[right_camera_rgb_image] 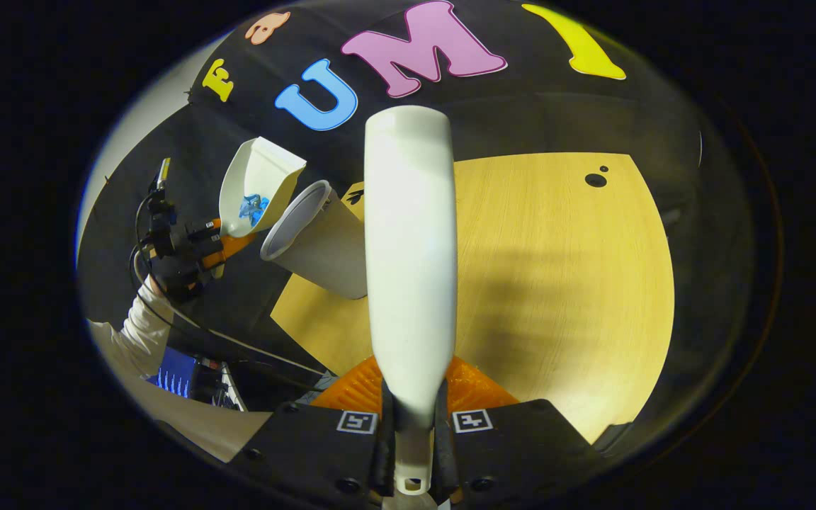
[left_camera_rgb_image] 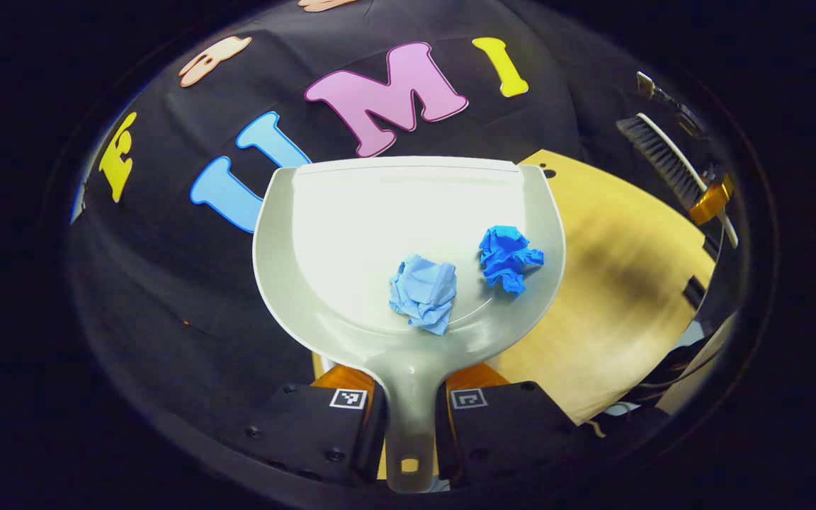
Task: Pick up the small broom and dustpan from the desktop, sweep the trash into the dustpan with the broom, and then empty the trash into the garbage bin.
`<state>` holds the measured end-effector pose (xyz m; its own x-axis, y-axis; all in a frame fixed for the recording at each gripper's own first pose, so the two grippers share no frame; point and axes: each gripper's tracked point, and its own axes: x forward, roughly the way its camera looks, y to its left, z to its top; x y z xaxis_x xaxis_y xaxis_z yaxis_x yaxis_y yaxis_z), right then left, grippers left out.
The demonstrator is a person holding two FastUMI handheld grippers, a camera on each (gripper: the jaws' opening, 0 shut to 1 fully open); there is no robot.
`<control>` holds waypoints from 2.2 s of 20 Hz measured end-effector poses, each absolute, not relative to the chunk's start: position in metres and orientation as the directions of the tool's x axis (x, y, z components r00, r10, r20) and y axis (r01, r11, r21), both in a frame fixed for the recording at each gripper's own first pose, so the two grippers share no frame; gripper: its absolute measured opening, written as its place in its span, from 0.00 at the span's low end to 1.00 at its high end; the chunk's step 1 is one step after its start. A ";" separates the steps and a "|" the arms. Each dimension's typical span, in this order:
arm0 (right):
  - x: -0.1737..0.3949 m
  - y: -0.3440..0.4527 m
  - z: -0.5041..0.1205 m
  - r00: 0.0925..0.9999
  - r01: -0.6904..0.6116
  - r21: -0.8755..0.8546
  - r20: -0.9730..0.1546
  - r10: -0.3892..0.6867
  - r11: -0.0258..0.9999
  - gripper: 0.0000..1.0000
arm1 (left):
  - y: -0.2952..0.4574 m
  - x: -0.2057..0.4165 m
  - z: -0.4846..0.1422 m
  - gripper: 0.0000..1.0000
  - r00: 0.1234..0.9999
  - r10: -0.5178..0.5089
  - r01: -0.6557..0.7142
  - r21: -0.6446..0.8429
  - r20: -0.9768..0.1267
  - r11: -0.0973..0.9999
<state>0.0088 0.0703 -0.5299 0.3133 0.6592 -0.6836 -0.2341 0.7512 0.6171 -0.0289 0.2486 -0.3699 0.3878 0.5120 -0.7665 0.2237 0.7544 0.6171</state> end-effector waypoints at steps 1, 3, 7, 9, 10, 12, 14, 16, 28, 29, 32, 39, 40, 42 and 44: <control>0.005 0.069 -0.534 0.314 -0.235 0.609 -0.690 0.652 0.758 0.24 | 0.253 -0.028 -0.368 0.27 0.386 0.556 0.246 0.663 -0.736 0.707; 0.001 0.069 -0.541 0.305 -0.226 0.608 -0.698 0.648 0.761 0.24 | 0.251 -0.028 -0.360 0.27 0.369 0.634 0.307 0.733 -0.679 0.607; 0.000 0.071 -0.544 0.293 -0.235 0.611 -0.697 0.654 0.756 0.24 | 0.249 -0.026 -0.357 0.27 0.311 0.733 0.451 0.773 -0.604 0.446; -0.001 0.073 -0.542 0.294 -0.240 0.617 -0.689 0.662 0.749 0.24 | 0.248 -0.024 -0.350 0.27 0.314 0.776 0.552 0.770 -0.547 0.320; -0.002 0.073 -0.543 0.288 -0.241 0.620 -0.689 0.665 0.746 0.25 | 0.256 -0.028 -0.348 0.27 0.327 0.796 0.602 0.762 -0.509 0.240; -0.004 0.074 -0.545 0.288 -0.234 0.622 -0.690 0.665 0.747 0.24 | 0.271 -0.032 -0.344 0.27 0.367 0.823 0.677 0.732 -0.433 0.083; -0.007 0.075 -0.548 0.284 -0.228 0.625 -0.690 0.665 0.746 0.24 | 0.283 -0.032 -0.338 0.27 0.412 0.826 0.719 0.694 -0.384 -0.036; -0.010 0.073 -0.548 0.286 -0.226 0.625 -0.691 0.664 0.747 0.24 | 0.277 -0.030 -0.336 0.27 0.436 0.829 0.749 0.652 -0.350 -0.118; 0.004 0.059 -0.548 0.314 -0.193 0.596 -0.715 0.624 0.780 0.24 | 0.213 0.002 -0.305 0.26 0.585 0.731 0.543 0.839 -0.350 -0.034; 0.011 0.059 -0.541 0.331 -0.207 0.584 -0.713 0.618 0.785 0.24 | 0.197 0.010 -0.302 0.27 0.607 0.709 0.489 0.872 -0.360 0.025; 0.050 0.052 -0.511 0.440 -0.222 0.538 -0.689 0.576 0.813 0.24 | 0.125 0.019 -0.305 0.26 0.662 0.621 0.308 0.907 -0.421 0.287; 0.118 0.037 -0.483 0.626 -0.144 0.407 -0.668 0.402 0.902 0.24 | -0.036 0.049 -0.420 0.26 0.720 0.276 0.104 0.493 -0.637 0.864; 0.121 0.033 -0.487 0.635 -0.120 0.386 -0.679 0.370 0.915 0.24 | -0.041 0.044 -0.439 0.24 0.691 0.257 0.103 0.444 -0.675 0.890; 0.120 0.025 -0.508 0.622 -0.070 0.341 -0.720 0.308 0.937 0.24 | -0.055 0.028 -0.478 0.26 0.618 0.216 0.078 0.333 -0.756 0.940; 0.108 0.023 -0.538 0.576 -0.020 0.306 -0.774 0.261 0.952 0.24 | -0.068 0.016 -0.508 0.26 0.497 0.177 0.001 0.204 -0.849 0.979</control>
<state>0.1079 0.0228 -0.5377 0.5764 0.2611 -0.7743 -0.0197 0.9517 0.3063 0.0157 -0.0679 -0.5078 0.4973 0.1767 -0.8494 0.0013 0.9789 0.2043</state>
